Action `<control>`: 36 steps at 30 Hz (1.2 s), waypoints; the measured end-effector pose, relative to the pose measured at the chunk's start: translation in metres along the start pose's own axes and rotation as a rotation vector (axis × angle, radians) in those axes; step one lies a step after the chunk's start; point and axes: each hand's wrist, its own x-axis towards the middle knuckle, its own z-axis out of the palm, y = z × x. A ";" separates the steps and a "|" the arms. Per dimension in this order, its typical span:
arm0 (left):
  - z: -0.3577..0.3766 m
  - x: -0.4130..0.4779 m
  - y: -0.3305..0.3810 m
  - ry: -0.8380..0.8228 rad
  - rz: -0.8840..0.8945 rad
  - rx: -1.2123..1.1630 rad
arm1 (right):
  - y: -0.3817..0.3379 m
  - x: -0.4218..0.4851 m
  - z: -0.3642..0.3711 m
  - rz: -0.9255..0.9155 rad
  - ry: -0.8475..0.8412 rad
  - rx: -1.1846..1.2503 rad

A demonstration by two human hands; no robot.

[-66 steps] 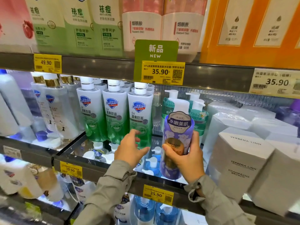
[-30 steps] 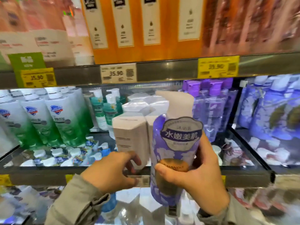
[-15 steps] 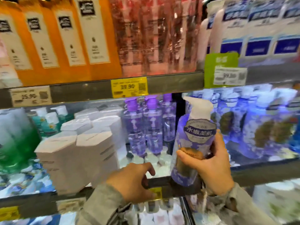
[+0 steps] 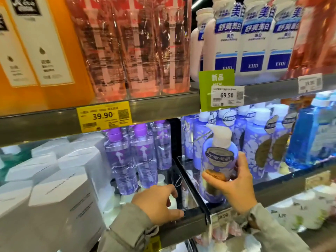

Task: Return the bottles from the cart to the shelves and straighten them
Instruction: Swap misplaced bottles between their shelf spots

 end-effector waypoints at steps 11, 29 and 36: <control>0.008 0.038 -0.005 0.048 0.109 -0.016 | 0.027 0.017 -0.010 0.130 -0.055 -0.110; 0.015 0.097 0.053 0.031 0.013 -0.038 | 0.036 0.047 -0.074 0.127 -0.199 -0.146; 0.019 0.098 0.058 0.044 -0.077 -0.035 | 0.042 0.046 -0.087 0.134 -0.202 -0.089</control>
